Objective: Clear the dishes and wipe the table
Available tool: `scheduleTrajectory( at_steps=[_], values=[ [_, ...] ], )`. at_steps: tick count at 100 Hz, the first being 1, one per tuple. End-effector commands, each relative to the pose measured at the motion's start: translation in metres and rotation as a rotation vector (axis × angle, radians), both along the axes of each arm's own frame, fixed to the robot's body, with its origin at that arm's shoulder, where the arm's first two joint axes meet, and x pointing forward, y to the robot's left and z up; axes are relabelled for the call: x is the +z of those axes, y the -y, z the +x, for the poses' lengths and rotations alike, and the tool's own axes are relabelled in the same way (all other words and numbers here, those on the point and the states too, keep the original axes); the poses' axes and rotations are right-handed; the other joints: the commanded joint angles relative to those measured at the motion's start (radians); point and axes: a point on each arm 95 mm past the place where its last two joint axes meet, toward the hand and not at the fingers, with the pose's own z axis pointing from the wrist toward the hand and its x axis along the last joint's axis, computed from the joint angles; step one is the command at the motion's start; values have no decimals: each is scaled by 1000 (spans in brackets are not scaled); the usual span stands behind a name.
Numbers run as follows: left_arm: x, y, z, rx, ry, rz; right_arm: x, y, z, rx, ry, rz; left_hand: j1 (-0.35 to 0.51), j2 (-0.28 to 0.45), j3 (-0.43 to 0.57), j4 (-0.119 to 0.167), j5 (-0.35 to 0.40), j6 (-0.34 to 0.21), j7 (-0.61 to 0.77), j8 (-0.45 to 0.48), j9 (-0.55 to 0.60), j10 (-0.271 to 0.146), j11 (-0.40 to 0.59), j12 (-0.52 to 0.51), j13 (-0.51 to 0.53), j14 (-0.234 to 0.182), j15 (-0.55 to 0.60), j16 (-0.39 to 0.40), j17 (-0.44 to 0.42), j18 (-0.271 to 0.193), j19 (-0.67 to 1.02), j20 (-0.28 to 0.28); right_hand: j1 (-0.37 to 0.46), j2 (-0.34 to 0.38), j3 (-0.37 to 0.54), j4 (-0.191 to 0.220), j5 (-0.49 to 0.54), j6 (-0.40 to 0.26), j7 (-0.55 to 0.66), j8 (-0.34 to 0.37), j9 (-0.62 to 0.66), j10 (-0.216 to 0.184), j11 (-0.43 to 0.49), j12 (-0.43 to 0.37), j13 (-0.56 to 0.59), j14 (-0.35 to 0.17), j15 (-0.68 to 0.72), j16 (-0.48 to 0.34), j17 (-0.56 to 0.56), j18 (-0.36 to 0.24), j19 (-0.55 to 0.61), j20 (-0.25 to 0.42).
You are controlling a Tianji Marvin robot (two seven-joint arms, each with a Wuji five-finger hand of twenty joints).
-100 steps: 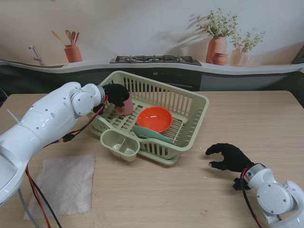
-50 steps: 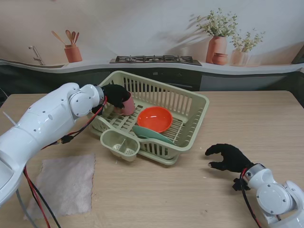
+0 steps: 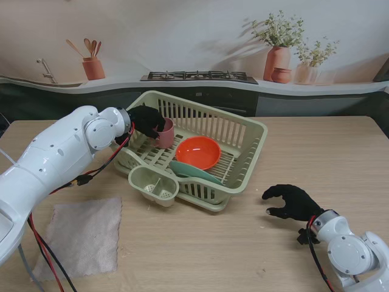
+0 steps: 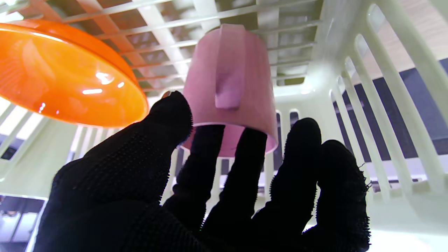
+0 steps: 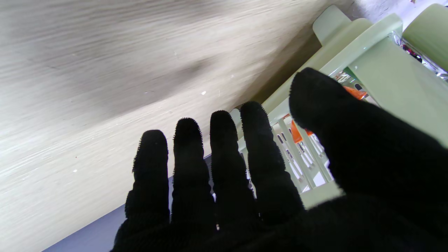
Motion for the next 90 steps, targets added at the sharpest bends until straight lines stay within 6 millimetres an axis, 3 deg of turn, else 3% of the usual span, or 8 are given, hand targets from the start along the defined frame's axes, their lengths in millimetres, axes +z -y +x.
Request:
scheduleTrajectory(
  at_steps=[1,25,36,90],
  values=[
    [6,-1,0,-8,5,1,-2,-2,-1,12,-9,-4,-24,9,45,21,-47,-8,-10,13,-29,-10,-6,-16,-35,-8,-10,-2,-23,23,-25,13,-27,-4,-12,-6,-21,-12,-3,11,-21,-20,-14,-8,-30,-25,-16,-3,-15,-9,-15,17],
    [18,-3,-3,-35,29,-3,-2,-2,-1,14,-10,-3,-58,35,65,40,-87,-5,-29,26,-72,-22,-10,-15,-68,-23,-15,-1,-47,6,-22,11,-29,-4,-12,-6,-21,-11,-3,11,-20,-19,-14,-7,-29,-24,-16,-3,-15,-11,-15,17],
    [24,-4,-6,-39,42,-11,-2,-1,-1,13,-10,-1,-23,46,30,27,-79,-6,-21,31,-61,-13,0,-11,-42,-14,25,17,5,-3,11,19,-30,1,-7,-5,-19,-14,-3,10,-20,-20,-15,-8,-30,-25,-18,-3,-15,0,-16,17],
    [69,-16,-35,-62,153,-139,-1,-1,-1,23,-7,3,45,86,-67,31,-68,-8,17,40,-46,-4,14,-5,-36,-11,41,21,29,-13,26,24,-30,0,-3,-5,-18,-15,-5,10,-21,-21,-18,-8,-30,-25,-20,-2,-15,1,-19,19]
  ],
)
